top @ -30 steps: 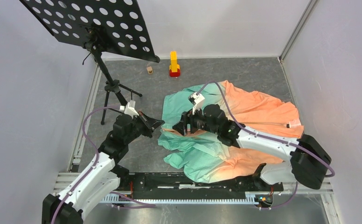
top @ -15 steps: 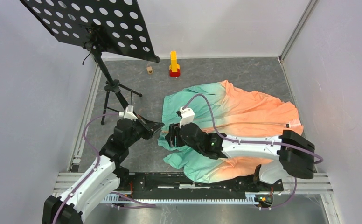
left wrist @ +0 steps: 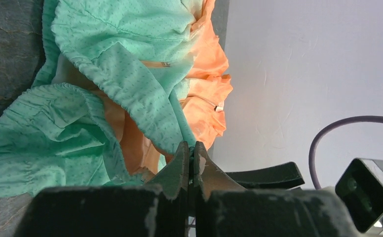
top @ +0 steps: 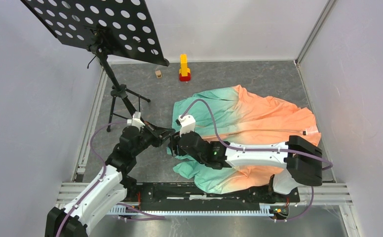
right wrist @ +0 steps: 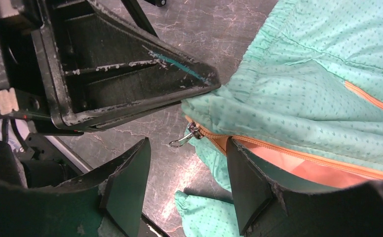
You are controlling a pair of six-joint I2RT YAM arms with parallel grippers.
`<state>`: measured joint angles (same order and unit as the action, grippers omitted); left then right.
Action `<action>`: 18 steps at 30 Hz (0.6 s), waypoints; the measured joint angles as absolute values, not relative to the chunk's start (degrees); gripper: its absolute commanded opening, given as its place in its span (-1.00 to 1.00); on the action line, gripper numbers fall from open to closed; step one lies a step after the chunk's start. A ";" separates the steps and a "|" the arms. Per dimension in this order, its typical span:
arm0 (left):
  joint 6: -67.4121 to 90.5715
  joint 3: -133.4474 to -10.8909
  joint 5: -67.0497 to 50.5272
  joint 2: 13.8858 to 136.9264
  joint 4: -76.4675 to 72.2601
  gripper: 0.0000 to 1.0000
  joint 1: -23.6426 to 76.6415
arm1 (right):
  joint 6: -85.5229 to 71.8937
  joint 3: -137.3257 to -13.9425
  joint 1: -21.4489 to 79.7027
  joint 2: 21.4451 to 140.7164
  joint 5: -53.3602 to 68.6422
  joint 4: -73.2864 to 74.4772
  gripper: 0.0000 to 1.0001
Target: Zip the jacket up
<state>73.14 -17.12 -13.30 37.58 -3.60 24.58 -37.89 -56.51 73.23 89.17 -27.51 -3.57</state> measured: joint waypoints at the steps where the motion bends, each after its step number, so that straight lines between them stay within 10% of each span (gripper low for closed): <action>1: 73.45 -17.12 -13.52 37.58 -3.64 -0.95 24.58 | -37.67 -56.95 73.67 89.52 -28.05 -3.22 0.25; 18: 75.64 -17.12 -13.69 37.45 -3.64 -0.96 24.58 | -37.32 -67.75 79.70 95.50 -43.46 11.33 -0.06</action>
